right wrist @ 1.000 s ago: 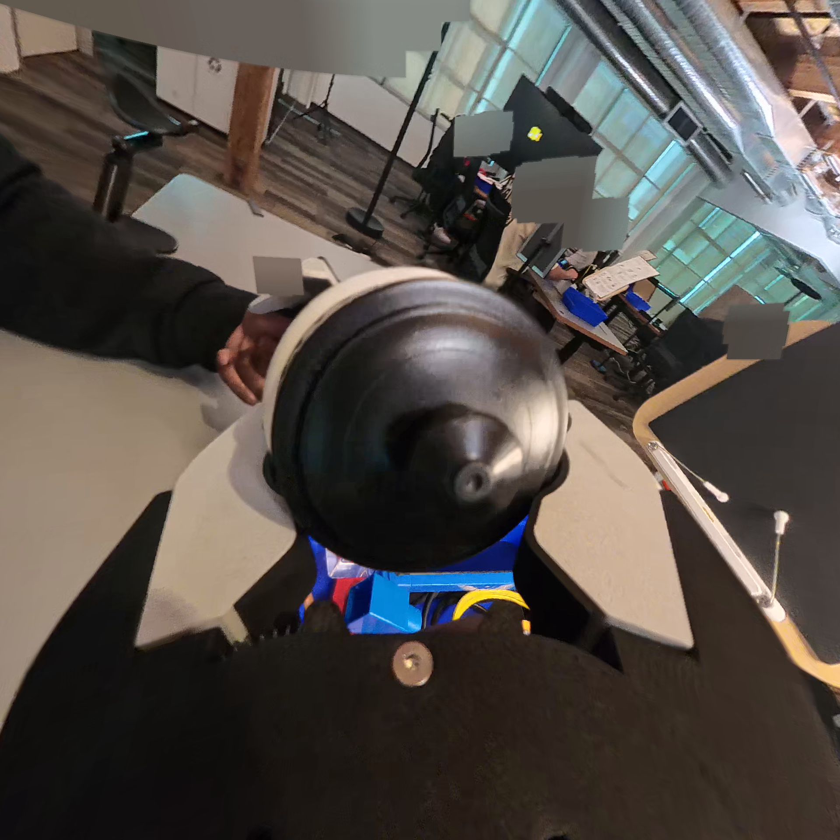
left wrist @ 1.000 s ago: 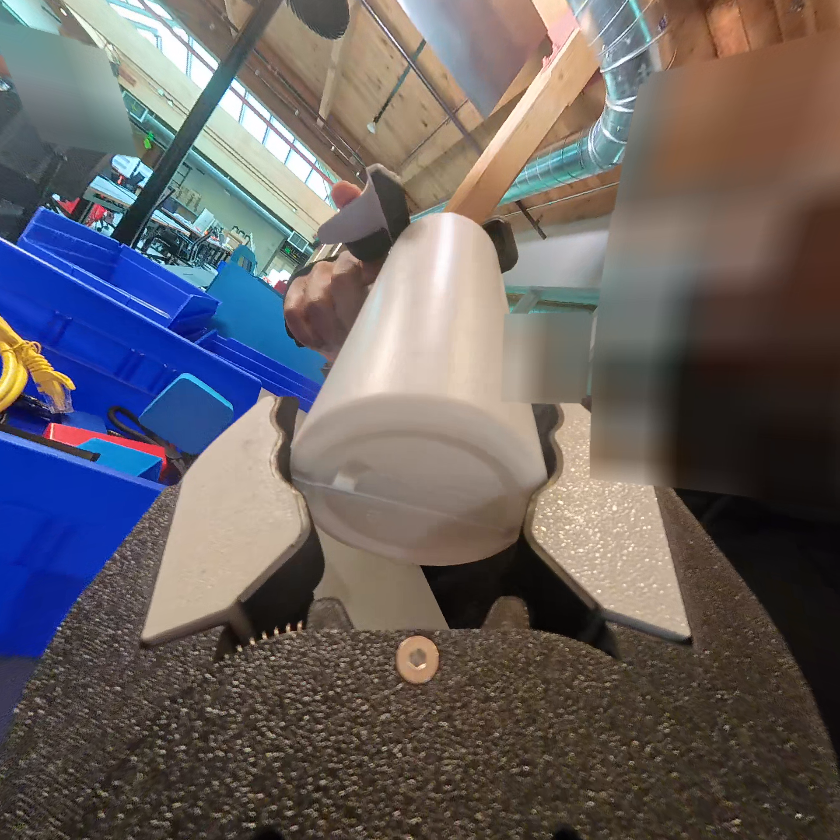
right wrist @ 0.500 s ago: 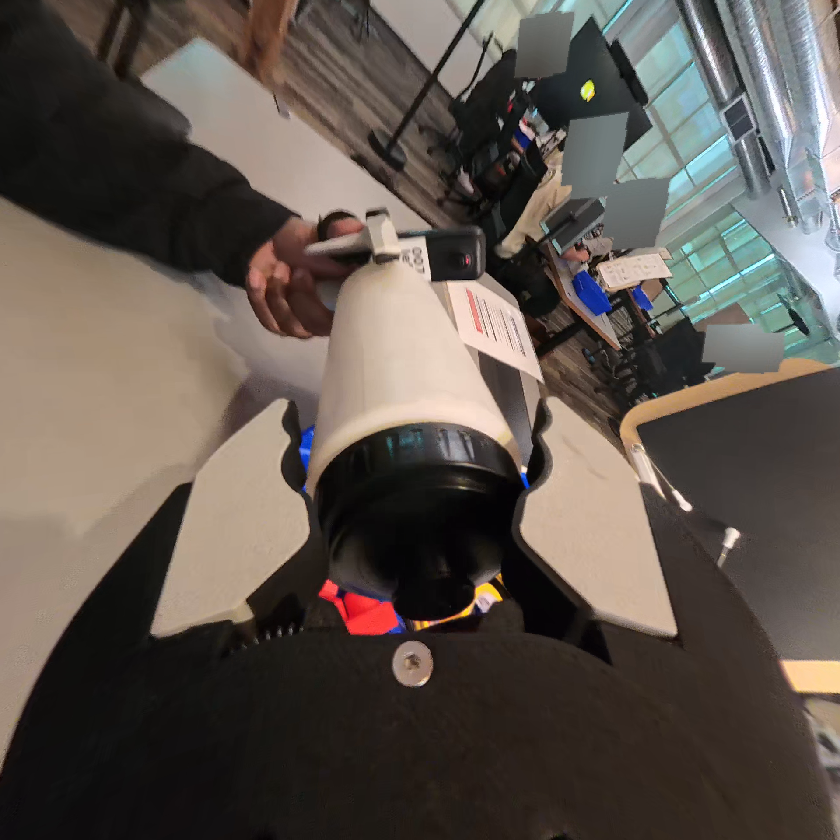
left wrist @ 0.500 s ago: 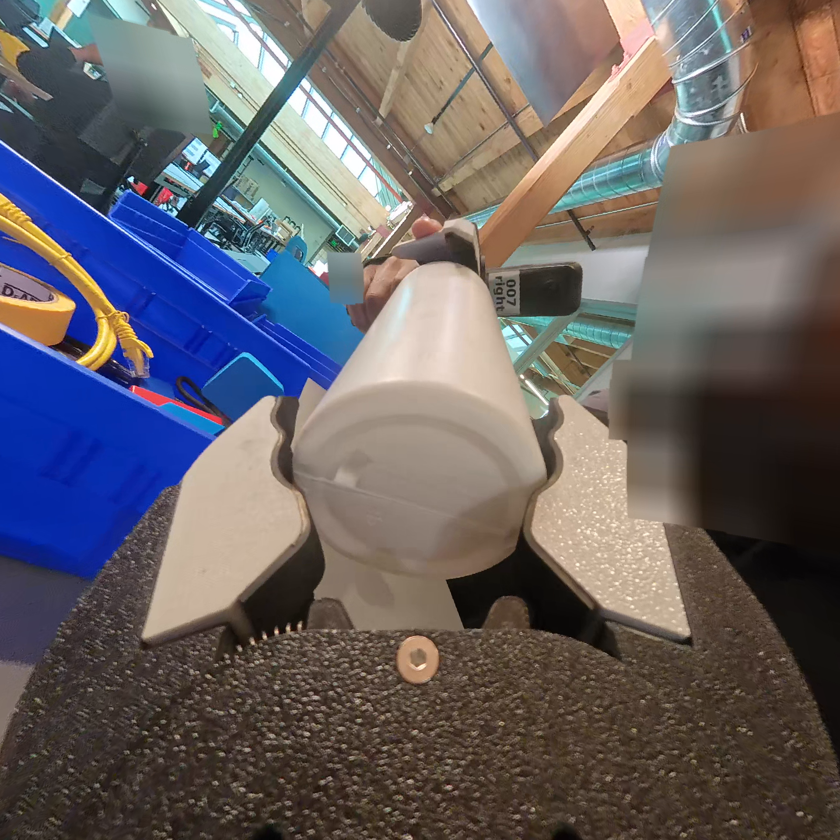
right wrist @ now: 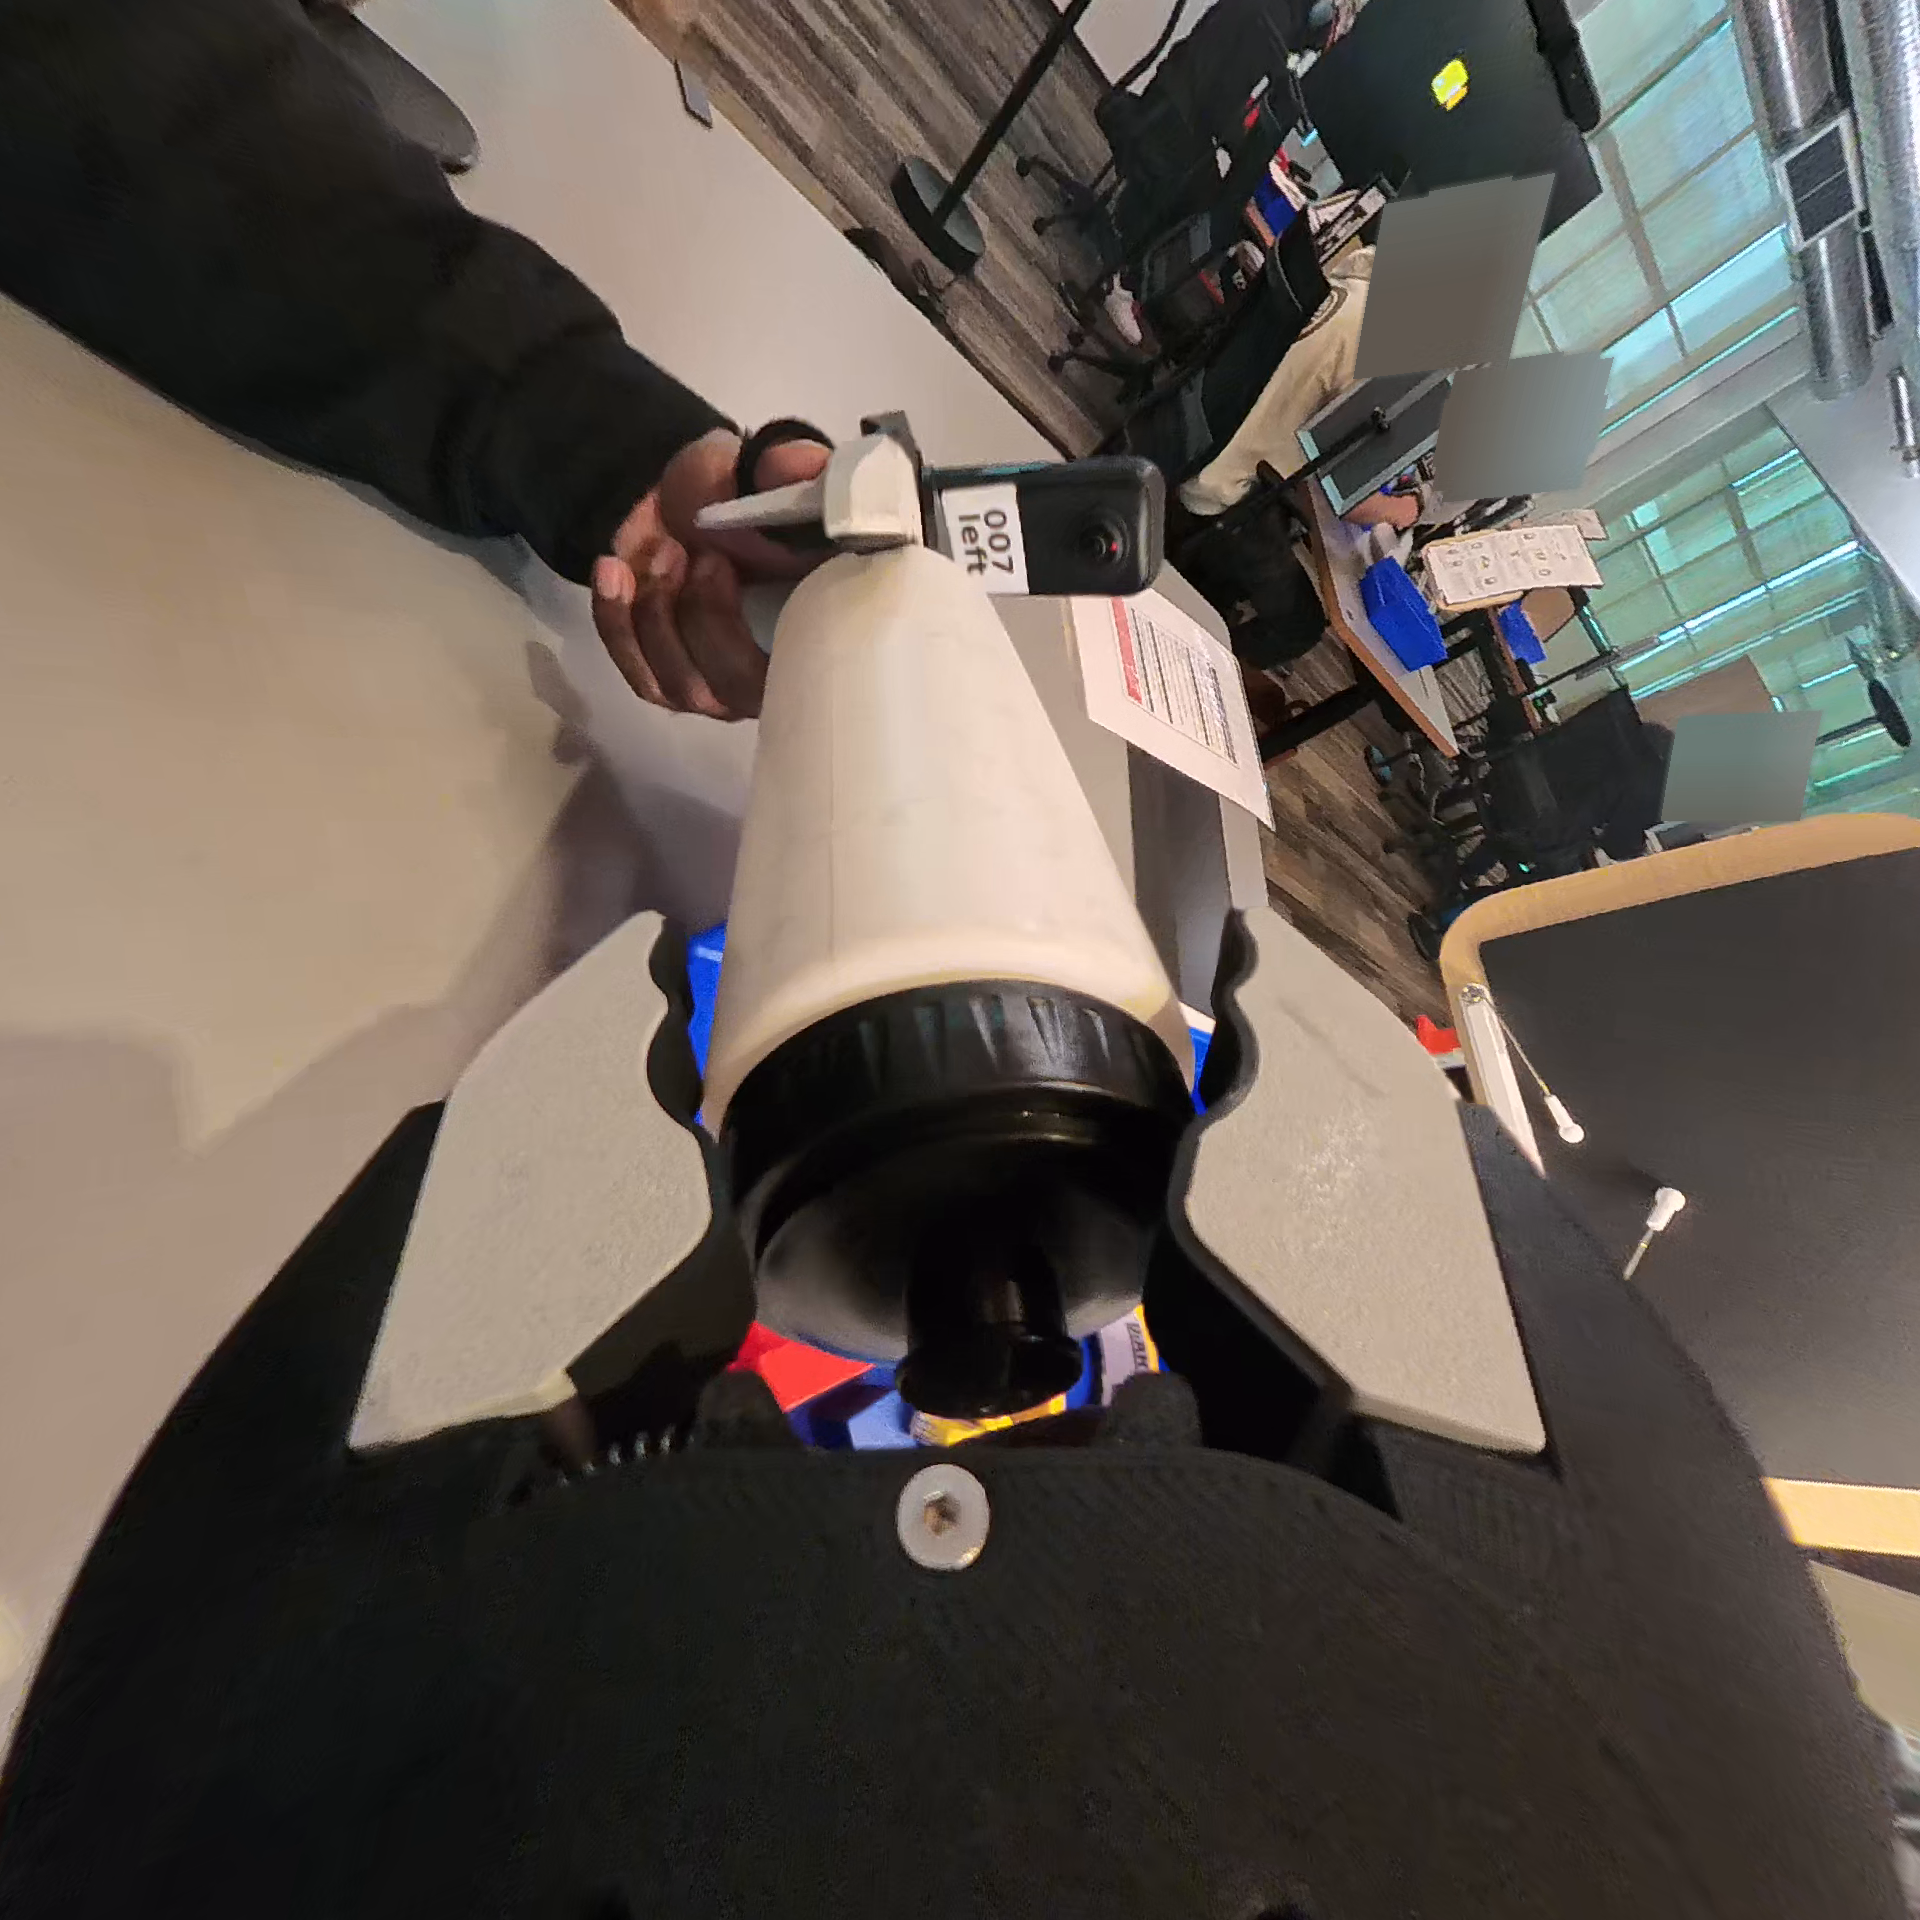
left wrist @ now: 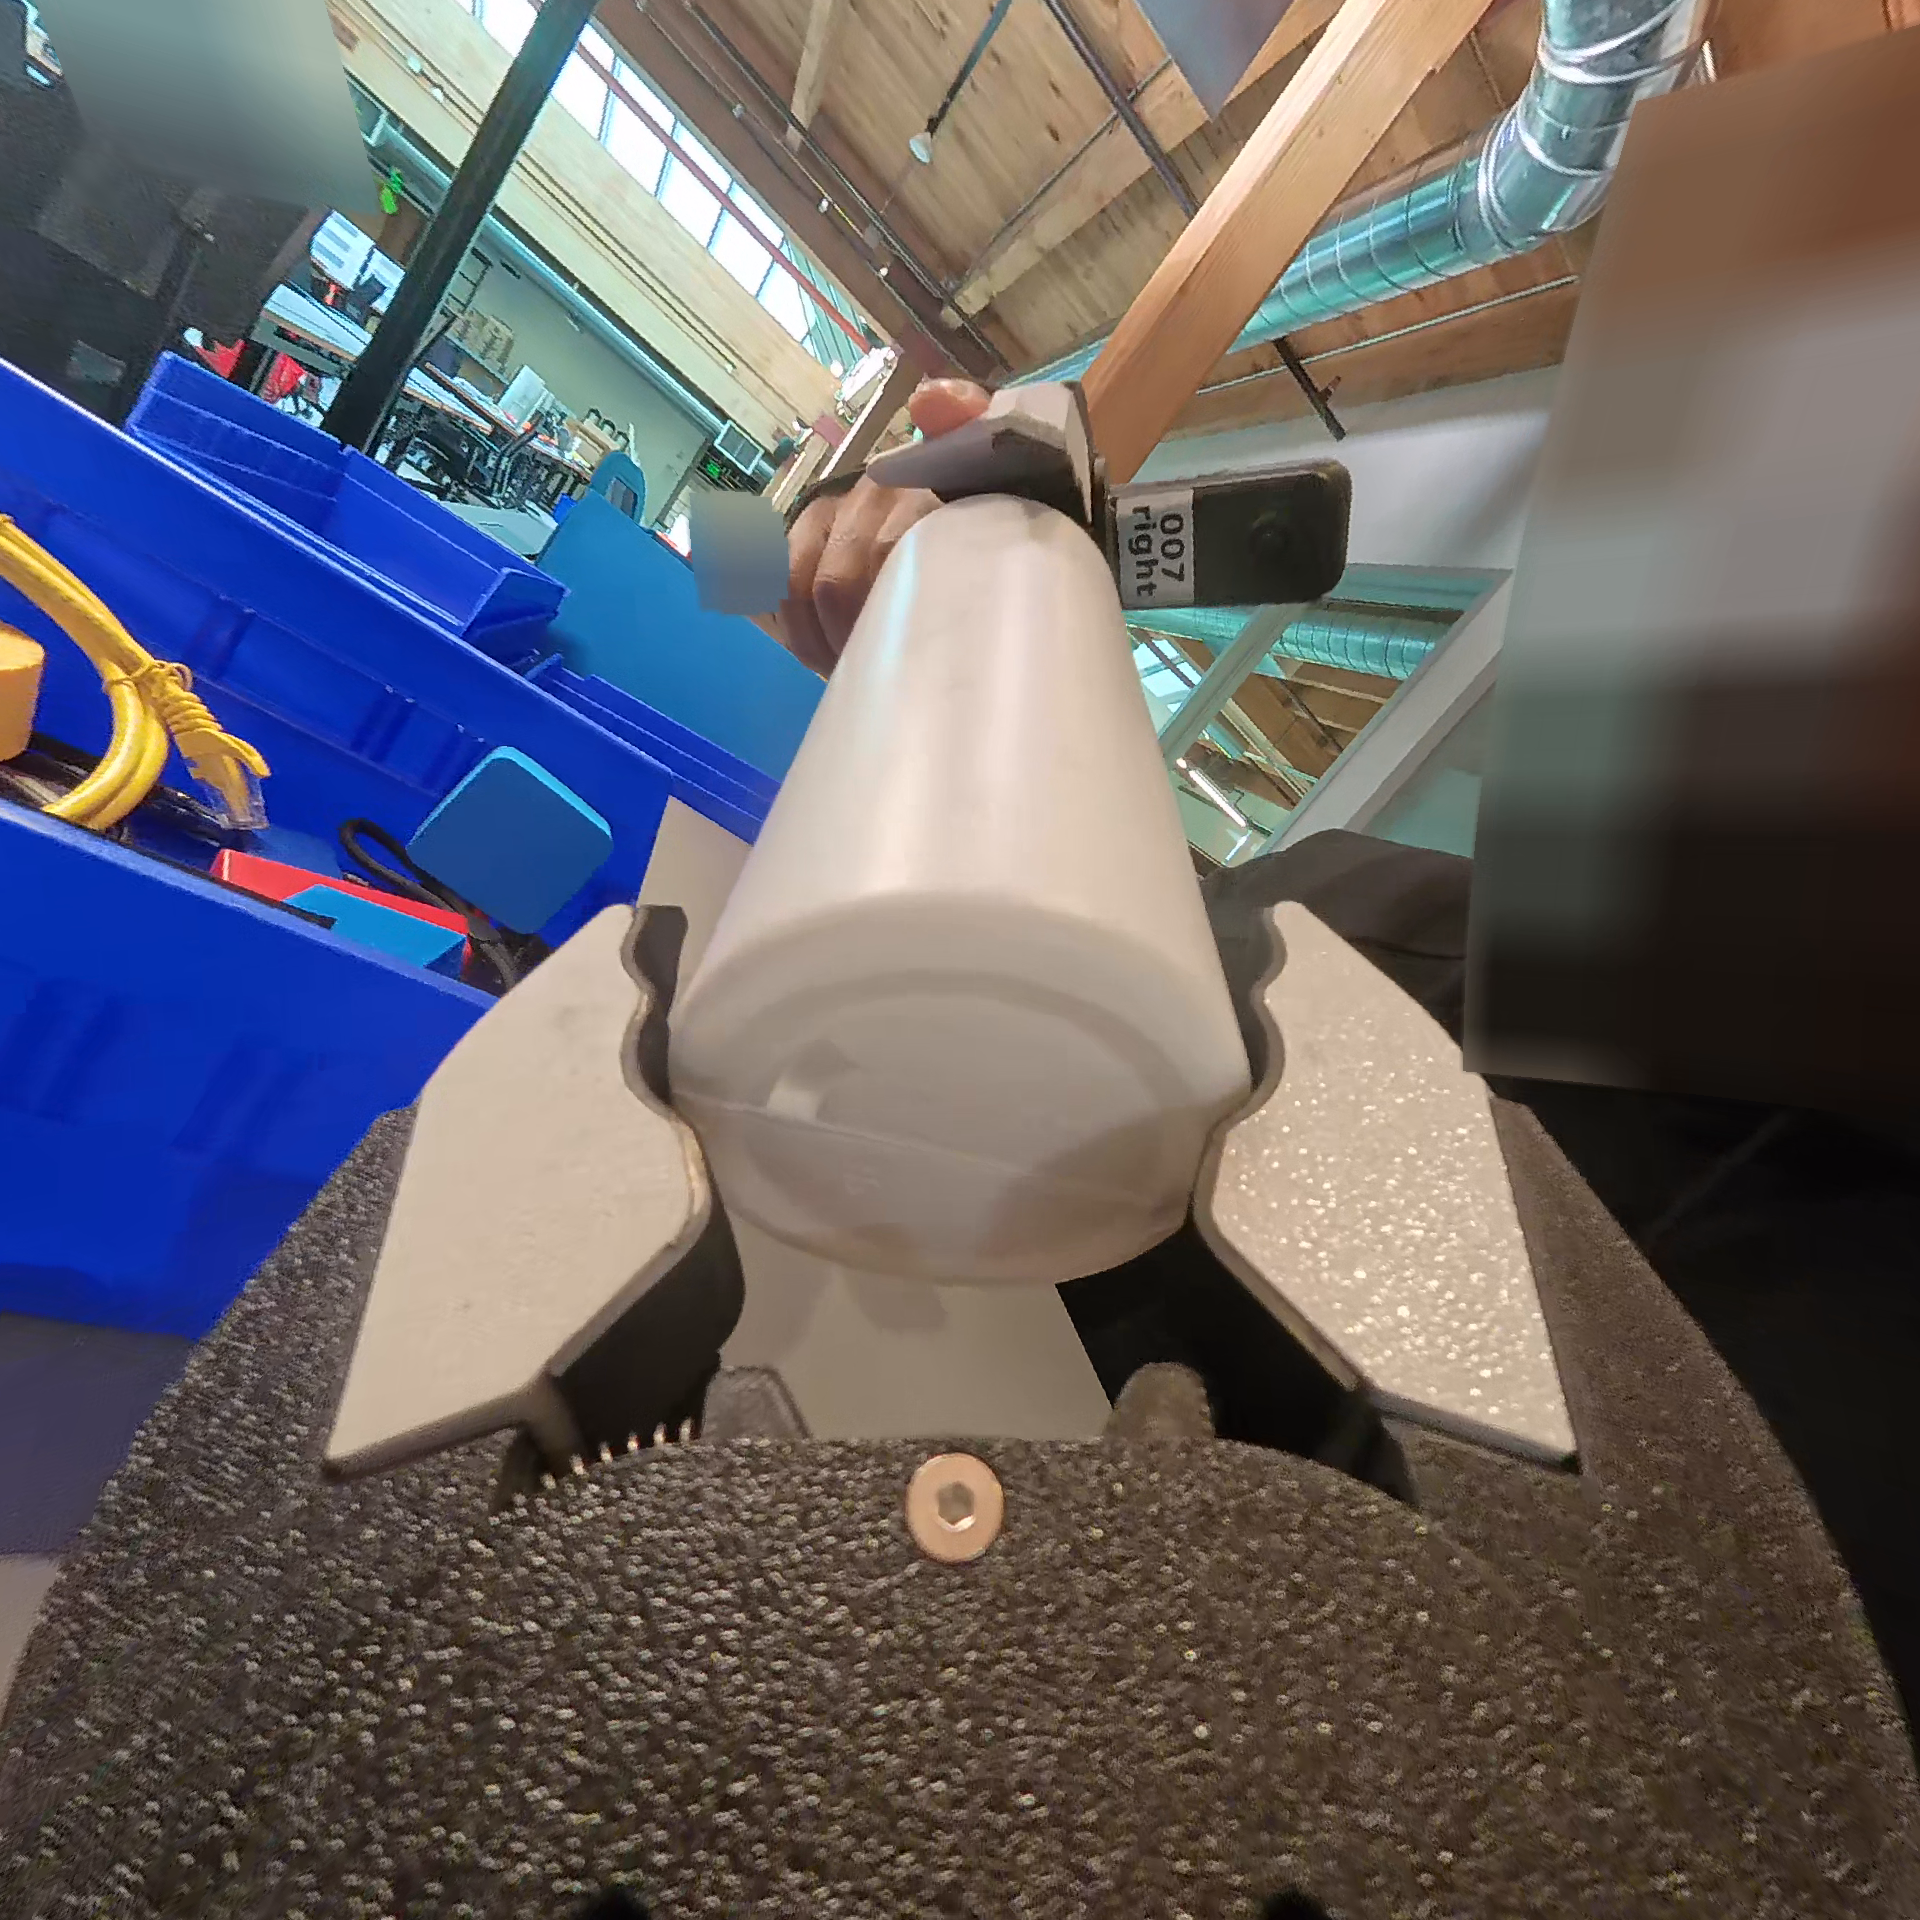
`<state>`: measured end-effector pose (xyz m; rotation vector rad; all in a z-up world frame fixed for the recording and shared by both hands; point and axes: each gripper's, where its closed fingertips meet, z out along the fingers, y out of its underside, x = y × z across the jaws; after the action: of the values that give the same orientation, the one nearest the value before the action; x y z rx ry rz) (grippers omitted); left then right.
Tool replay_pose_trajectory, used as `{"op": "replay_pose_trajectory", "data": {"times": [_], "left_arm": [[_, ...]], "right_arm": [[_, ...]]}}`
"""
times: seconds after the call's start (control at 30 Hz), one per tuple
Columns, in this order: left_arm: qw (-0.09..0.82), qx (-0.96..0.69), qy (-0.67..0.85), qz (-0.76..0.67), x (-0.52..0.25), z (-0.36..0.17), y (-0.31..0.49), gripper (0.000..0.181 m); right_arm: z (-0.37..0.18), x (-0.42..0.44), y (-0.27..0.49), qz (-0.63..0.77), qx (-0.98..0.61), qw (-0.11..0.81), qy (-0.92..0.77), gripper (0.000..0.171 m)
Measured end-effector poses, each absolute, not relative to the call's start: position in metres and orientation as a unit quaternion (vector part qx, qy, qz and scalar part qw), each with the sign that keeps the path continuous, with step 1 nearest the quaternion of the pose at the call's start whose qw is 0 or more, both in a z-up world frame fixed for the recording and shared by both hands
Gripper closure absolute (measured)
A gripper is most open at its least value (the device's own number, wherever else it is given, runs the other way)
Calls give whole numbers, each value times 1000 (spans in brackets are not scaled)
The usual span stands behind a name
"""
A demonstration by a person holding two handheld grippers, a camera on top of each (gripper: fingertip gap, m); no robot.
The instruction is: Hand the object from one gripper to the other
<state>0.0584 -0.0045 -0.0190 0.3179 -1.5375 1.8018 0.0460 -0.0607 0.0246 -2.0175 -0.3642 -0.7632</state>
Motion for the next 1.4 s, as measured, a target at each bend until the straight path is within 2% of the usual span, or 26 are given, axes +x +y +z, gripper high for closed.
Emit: {"op": "replay_pose_trajectory", "data": {"times": [0.3, 0.83, 1.4], "left_arm": [[357, 99, -596, 712, 53, -11, 0, 76], [361, 99, -591, 715, 54, -8, 3, 76], [368, 181, -462, 786, 95, 14, 20, 79]], "right_arm": [[22, 43, -65, -285, -833, 454, -136, 69], [23, 38, -60, -291, -824, 461, -153, 70], [37, 47, -46, -531, -741, 331, -245, 72]]}}
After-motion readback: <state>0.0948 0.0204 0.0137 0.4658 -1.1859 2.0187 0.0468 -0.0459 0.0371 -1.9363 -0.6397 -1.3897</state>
